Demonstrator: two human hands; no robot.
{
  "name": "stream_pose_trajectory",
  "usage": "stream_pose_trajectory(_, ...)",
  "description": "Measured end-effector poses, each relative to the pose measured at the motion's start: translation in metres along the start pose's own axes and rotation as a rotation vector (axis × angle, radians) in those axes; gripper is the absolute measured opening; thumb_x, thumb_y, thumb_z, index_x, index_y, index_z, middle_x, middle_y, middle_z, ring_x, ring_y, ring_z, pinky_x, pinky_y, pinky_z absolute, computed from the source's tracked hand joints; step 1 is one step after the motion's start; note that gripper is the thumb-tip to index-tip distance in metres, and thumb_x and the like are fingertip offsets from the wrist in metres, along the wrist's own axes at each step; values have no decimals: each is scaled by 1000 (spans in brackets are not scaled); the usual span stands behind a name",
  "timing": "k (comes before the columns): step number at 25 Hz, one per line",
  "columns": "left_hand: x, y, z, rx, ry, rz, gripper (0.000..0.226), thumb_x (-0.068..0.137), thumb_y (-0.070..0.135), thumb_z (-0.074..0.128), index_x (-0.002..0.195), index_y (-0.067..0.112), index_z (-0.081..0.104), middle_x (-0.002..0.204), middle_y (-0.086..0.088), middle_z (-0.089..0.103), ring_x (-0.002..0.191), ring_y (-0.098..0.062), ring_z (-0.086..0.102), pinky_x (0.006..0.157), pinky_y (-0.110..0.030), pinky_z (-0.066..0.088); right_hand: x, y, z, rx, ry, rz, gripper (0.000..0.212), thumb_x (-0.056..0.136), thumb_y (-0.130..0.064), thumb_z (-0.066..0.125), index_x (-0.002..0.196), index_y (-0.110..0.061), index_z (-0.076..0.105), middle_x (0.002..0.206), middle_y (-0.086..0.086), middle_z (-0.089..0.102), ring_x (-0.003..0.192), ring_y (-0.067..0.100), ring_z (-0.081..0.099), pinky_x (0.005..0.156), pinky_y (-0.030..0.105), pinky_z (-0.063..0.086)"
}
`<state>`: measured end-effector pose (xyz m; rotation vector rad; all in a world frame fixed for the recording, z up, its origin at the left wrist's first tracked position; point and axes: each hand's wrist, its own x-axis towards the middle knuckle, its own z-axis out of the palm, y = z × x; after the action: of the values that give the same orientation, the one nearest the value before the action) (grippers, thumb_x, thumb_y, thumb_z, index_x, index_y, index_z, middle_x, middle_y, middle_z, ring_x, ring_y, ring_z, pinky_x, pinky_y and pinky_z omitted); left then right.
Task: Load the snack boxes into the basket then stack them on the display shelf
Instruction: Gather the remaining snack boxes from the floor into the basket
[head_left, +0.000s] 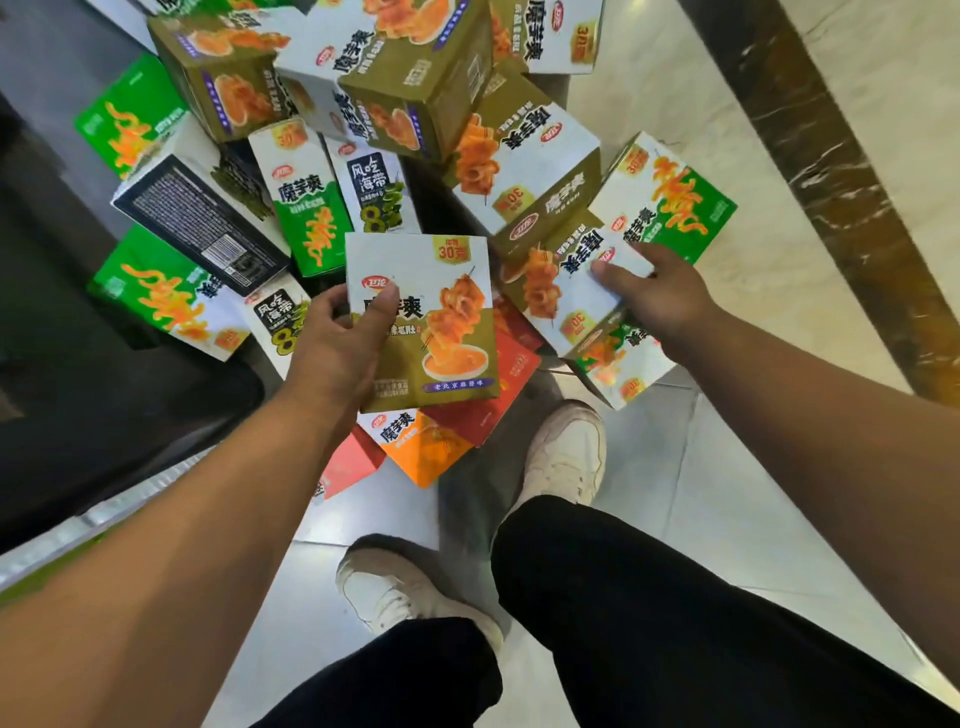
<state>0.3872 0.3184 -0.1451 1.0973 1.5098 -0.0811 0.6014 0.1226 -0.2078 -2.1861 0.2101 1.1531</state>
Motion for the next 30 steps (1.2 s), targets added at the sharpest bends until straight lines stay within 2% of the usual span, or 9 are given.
stream_pose_trajectory(2,-7,3,-2,18,9,15,58,85,48,71,132,23,50,107,1,67,91,-20,68,88,-55,56,-19,1,0,67,70,-20,67,75,-43,81,131,-18,54,110,3,64,86,19,65,62,27,49)
stream_pose_trajectory(5,-37,16,-11,39,4,23,75,68,63,75,129,27,50,112,-2,67,93,-20,69,88,-53,56,-64,3,-13,153,111,0,61,78,-33,81,129,-15,54,112,2,65,94,19,66,76,34,56)
stream_pose_trajectory(7,-63,26,-24,54,-6,41,79,60,67,73,126,28,51,113,-4,68,95,-23,70,87,-52,57,-108,0,-24,241,93,8,60,80,-27,80,130,-14,50,114,3,65,91,15,67,69,30,56)
stream_pose_trajectory(11,-123,50,-57,51,-36,65,79,67,57,72,132,19,48,113,-11,68,94,-26,70,86,-49,57,-203,-29,-46,341,69,-10,54,84,-15,76,126,-15,41,101,-5,59,87,10,63,57,18,54)
stream_pose_trajectory(15,-217,81,-116,-23,-37,45,64,80,51,74,130,21,48,118,-5,67,91,-20,72,85,-49,58,-314,-83,-79,362,72,-33,62,77,-17,81,124,-17,40,104,-3,61,95,17,67,78,30,57)
stream_pose_trajectory(19,-332,106,-185,-66,1,87,55,89,42,66,137,21,47,111,0,69,82,-10,70,72,-35,59,-432,-139,-117,421,-9,-83,44,79,-16,79,118,-16,59,105,3,72,85,16,73,61,28,57)
stream_pose_trajectory(23,-433,119,-244,-154,36,128,44,88,46,66,126,27,52,115,-2,68,95,-21,69,88,-48,57,-535,-184,-143,401,-197,-150,18,86,-22,70,103,-26,66,103,3,74,89,21,72,75,37,57)
stream_pose_trajectory(27,-524,113,-282,-304,37,188,50,78,54,70,120,29,60,112,0,72,98,-25,71,87,-57,56,-616,-214,-154,341,-344,-223,56,72,-31,75,121,-8,61,109,15,72,93,32,72,75,42,61)
stream_pose_trajectory(30,-580,97,-295,-487,103,221,27,89,43,67,112,30,64,108,-1,74,97,-27,71,83,-57,56,-653,-226,-161,314,-403,-313,36,82,-28,72,111,-7,66,101,14,74,83,26,73,69,37,60)
